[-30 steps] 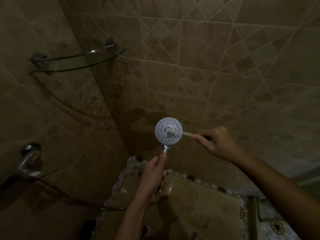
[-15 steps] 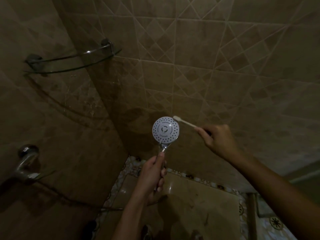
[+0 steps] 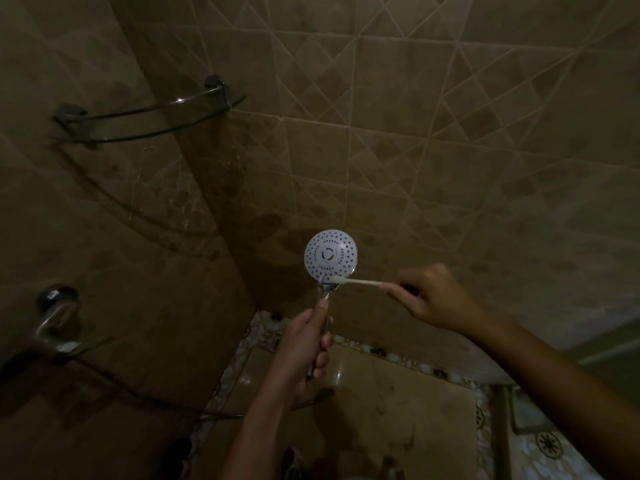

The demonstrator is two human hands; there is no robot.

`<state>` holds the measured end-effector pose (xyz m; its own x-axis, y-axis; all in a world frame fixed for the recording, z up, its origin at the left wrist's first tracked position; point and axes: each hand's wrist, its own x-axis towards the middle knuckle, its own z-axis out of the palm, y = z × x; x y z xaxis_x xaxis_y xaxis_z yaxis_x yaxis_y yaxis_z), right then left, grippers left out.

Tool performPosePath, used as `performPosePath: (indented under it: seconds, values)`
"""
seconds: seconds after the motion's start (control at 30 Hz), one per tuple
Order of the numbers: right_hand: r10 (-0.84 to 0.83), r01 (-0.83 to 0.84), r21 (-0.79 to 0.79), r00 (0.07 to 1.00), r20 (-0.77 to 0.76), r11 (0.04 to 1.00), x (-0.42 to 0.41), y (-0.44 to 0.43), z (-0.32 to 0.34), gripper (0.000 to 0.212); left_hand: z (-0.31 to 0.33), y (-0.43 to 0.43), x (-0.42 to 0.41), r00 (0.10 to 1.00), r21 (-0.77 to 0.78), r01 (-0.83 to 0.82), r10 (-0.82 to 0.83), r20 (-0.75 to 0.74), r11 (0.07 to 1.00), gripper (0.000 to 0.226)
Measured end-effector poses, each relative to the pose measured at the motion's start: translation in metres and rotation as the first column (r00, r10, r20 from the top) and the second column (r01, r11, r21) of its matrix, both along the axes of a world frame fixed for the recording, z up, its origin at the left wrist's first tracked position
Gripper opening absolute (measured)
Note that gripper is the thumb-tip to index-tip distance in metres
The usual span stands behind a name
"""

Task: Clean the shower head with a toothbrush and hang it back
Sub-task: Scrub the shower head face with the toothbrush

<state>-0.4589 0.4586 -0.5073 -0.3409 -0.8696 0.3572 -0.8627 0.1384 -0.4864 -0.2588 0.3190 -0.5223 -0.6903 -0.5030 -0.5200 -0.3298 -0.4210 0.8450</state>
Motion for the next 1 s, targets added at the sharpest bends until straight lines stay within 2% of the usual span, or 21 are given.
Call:
performPosePath:
  seconds: [0.13,0.17,0.27,0.33,0.43,0.47,0.53,0.6,0.63,0.77,0.8,0.83,0.9,0.93,0.97,1.0]
  values:
    - [-0.293,0.288,-0.119,0.956,-0.022,0.950,-0.011,-0.006,0.000,0.024,-0.001,-0.004,-0.003,1.000,0.003,0.002,-0.002,0.000,1.000,0.037]
    - [-0.284,0.279,-0.127,0.958,-0.023,0.952,-0.012,-0.007,0.003,0.025,-0.001,-0.004,-0.002,1.000,0.007,-0.001,0.001,0.000,1.000,0.037]
    - [-0.020,0.020,-0.023,0.999,-0.027,1.000,-0.006,-0.004,0.007,0.025,0.000,-0.004,-0.003,1.000,0.006,0.000,0.000,0.003,1.000,0.036]
    - [0.004,-0.004,0.019,1.000,-0.016,1.000,-0.004,-0.005,0.006,0.027,0.000,-0.005,-0.003,1.000,0.010,-0.003,0.003,-0.005,1.000,0.036]
    - [-0.289,0.282,-0.135,0.957,-0.035,0.950,-0.014,-0.012,0.007,0.023,0.001,-0.008,-0.006,1.000,0.014,-0.018,0.018,-0.016,1.000,0.036]
    - [-0.330,0.320,-0.172,0.943,-0.032,0.932,-0.015,-0.014,0.009,0.019,0.000,-0.009,-0.006,1.000,0.014,-0.024,0.024,-0.017,1.000,0.036]
    - [-0.210,0.203,-0.144,0.977,-0.034,0.969,-0.012,-0.014,0.013,0.017,0.001,-0.010,-0.006,0.999,0.010,-0.020,0.021,-0.025,1.000,0.036]
    - [-0.011,0.011,-0.016,1.000,0.004,1.000,-0.004,-0.013,0.014,0.021,0.001,-0.010,-0.006,0.999,0.006,-0.012,0.012,-0.030,1.000,0.036]
    - [0.017,-0.017,0.017,1.000,0.000,1.000,-0.003,-0.013,0.013,0.023,0.001,-0.010,-0.006,0.999,0.005,-0.008,0.008,-0.032,1.000,0.036]
    - [-0.294,0.289,-0.125,0.955,-0.027,0.949,-0.019,-0.021,0.018,0.023,0.000,-0.011,-0.007,0.999,-0.009,-0.004,0.003,-0.038,1.000,0.037]
    - [-0.274,0.269,-0.136,0.962,-0.021,0.954,-0.020,-0.021,0.020,0.024,0.000,-0.011,-0.006,0.999,-0.015,-0.006,0.005,-0.042,1.000,0.037]
    - [-0.184,0.182,-0.117,0.983,-0.009,0.976,-0.019,-0.020,0.022,0.024,-0.001,-0.011,-0.006,0.999,-0.023,-0.005,0.004,-0.042,1.000,0.037]
    - [0.045,-0.045,0.003,0.999,0.023,0.999,-0.010,-0.017,0.023,0.021,-0.001,-0.012,-0.006,0.999,-0.035,-0.001,0.000,-0.038,0.999,0.037]
    - [0.105,-0.107,0.057,0.994,0.024,0.993,-0.008,-0.015,0.022,0.024,-0.002,-0.013,-0.007,0.999,-0.034,-0.001,0.000,-0.038,0.999,0.037]
    - [0.106,-0.107,0.074,0.994,0.018,0.991,-0.010,-0.015,0.020,0.025,-0.002,-0.013,-0.007,0.999,-0.031,0.001,-0.003,-0.040,1.000,0.037]
    - [0.036,-0.036,0.057,0.999,0.007,0.998,-0.014,-0.018,0.019,0.021,-0.002,-0.013,-0.008,0.999,-0.029,0.003,-0.005,-0.041,1.000,0.037]
